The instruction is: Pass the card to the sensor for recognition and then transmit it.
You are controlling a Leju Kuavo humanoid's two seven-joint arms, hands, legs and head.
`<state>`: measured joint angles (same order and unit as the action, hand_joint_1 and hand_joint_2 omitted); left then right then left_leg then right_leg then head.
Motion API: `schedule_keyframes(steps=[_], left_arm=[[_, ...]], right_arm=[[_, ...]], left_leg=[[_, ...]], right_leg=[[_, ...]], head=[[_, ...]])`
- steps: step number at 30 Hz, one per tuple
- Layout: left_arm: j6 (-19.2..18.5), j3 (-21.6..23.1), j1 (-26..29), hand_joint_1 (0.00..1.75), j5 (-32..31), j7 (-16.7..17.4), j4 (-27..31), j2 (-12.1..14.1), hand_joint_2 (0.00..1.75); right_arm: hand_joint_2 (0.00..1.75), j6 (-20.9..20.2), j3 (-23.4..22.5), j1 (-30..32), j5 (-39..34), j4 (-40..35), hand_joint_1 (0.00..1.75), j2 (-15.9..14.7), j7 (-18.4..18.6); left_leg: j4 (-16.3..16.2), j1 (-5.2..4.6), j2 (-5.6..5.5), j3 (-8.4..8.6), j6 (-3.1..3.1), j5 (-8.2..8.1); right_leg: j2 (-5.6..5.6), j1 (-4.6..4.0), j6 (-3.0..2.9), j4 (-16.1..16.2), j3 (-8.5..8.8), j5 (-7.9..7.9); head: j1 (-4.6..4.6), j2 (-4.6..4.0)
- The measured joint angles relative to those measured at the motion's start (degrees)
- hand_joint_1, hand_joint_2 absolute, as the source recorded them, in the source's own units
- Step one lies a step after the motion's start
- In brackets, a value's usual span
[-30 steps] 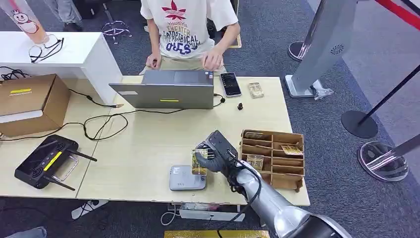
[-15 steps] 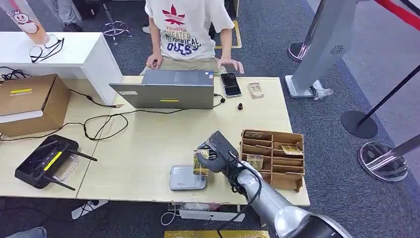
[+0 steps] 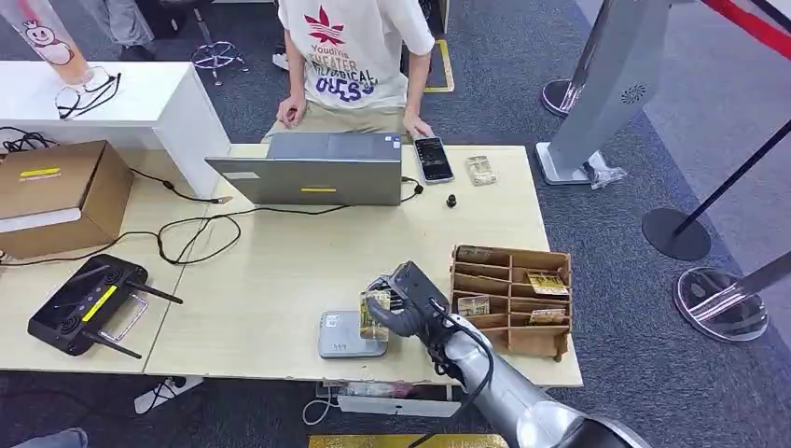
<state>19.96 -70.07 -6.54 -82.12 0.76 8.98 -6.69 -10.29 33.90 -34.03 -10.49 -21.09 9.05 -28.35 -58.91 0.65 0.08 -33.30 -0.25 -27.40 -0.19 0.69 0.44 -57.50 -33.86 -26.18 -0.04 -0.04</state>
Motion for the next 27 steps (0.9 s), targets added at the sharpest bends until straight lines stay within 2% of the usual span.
schedule_keyframes(steps=[20, 27], left_arm=[[-0.11, 0.02, -0.06, 0.00, 0.15, -0.15, 0.00, 0.00, 0.00], [-0.35, 0.02, -0.02, 0.00, 0.17, -0.02, 0.00, 0.00, 0.00]], right_arm=[[1.75, -0.92, 0.00, 0.76, 0.17, -0.74, 1.75, 0.22, 0.26], [1.75, -0.94, -0.26, 1.12, -0.28, -1.46, 1.75, 0.22, -1.11]], left_leg=[[0.00, 0.00, 0.00, 0.08, 0.00, 0.00], [0.00, -0.01, -0.02, 0.04, 0.00, 0.00]], right_leg=[[0.01, 0.00, 0.00, 0.00, 0.09, 0.00], [0.00, 0.00, 0.00, 0.00, 0.08, 0.00]], head=[[0.00, 0.00], [0.00, 0.00]])
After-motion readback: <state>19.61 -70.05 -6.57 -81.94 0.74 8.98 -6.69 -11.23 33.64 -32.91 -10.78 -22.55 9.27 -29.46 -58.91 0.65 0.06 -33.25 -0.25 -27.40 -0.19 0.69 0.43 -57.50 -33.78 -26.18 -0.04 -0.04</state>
